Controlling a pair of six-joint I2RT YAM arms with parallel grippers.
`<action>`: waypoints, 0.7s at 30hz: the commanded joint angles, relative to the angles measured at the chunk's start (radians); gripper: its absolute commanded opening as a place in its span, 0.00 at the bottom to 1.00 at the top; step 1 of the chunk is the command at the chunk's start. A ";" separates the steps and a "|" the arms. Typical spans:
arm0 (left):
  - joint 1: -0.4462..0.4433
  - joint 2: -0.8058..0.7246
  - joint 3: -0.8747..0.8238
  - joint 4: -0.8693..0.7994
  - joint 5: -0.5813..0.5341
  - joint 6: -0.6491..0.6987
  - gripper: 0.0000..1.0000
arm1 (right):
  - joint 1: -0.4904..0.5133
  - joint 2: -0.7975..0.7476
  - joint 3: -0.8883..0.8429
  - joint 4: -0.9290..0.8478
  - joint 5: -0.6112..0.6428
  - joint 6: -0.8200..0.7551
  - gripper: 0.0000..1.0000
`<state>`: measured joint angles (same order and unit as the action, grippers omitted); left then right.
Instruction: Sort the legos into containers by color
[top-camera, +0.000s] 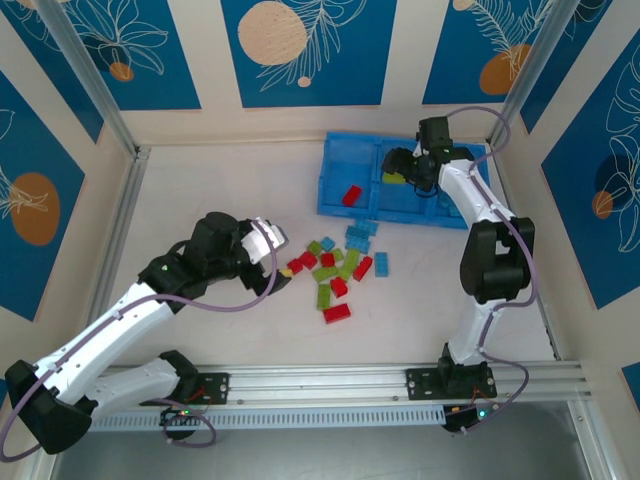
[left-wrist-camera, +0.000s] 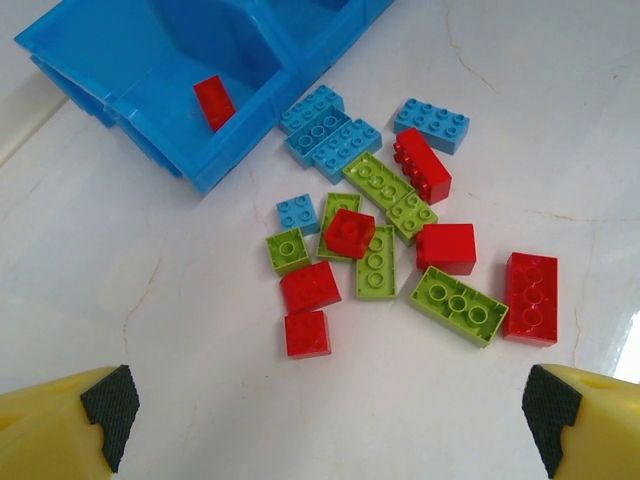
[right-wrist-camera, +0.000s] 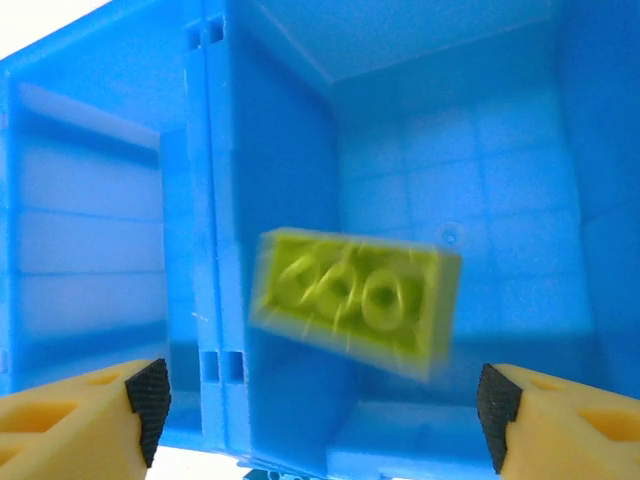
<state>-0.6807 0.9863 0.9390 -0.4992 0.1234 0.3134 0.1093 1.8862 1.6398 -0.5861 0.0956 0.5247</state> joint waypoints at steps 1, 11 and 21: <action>0.007 -0.015 0.005 0.030 0.041 -0.019 1.00 | 0.010 -0.024 0.070 -0.071 -0.023 0.006 0.85; 0.007 -0.037 0.074 -0.023 0.067 -0.108 1.00 | 0.154 -0.328 -0.190 -0.098 0.078 0.020 0.88; 0.001 -0.083 0.096 -0.030 0.165 -0.172 1.00 | 0.366 -0.584 -0.703 -0.064 0.164 0.129 0.79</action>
<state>-0.6811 0.9257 1.0248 -0.5350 0.2333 0.1757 0.4702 1.3369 1.0142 -0.6453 0.2306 0.6010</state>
